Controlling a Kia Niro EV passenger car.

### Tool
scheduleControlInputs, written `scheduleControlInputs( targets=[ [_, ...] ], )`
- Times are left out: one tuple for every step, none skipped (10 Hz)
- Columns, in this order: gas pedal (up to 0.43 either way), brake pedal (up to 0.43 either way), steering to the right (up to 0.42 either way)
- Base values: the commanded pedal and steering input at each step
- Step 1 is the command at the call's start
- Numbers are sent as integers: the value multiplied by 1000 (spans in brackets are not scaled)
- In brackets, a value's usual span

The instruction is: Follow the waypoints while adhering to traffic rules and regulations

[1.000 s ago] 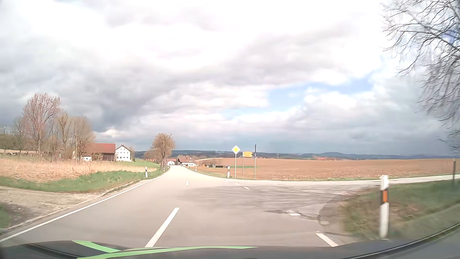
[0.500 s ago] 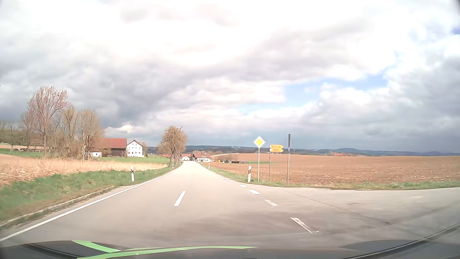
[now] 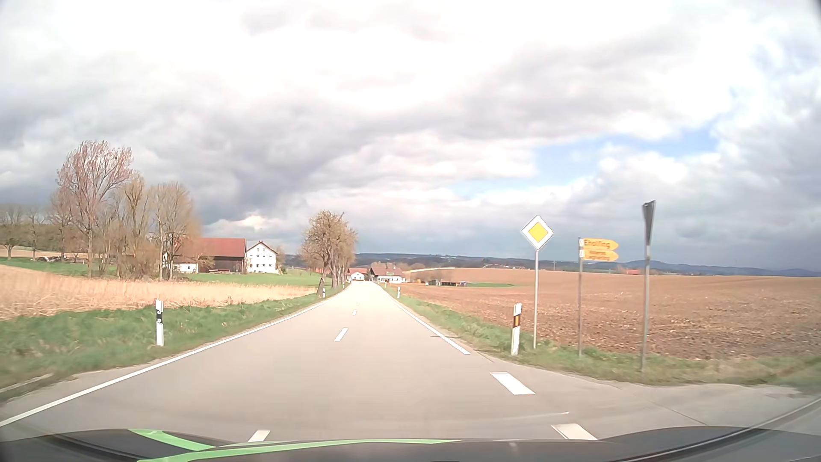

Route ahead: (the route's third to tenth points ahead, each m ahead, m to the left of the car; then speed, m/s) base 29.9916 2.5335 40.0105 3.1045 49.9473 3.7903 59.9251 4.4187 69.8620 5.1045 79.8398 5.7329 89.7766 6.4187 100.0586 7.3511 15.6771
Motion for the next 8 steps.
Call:
scheduleControlInputs(
  targets=[
    [138,0,-33],
    [138,0,-29],
    [138,0,-23],
    [138,0,-17],
    [138,0,-13],
    [138,0,-11],
    [138,0,-10],
    [138,0,-10]
  ],
)
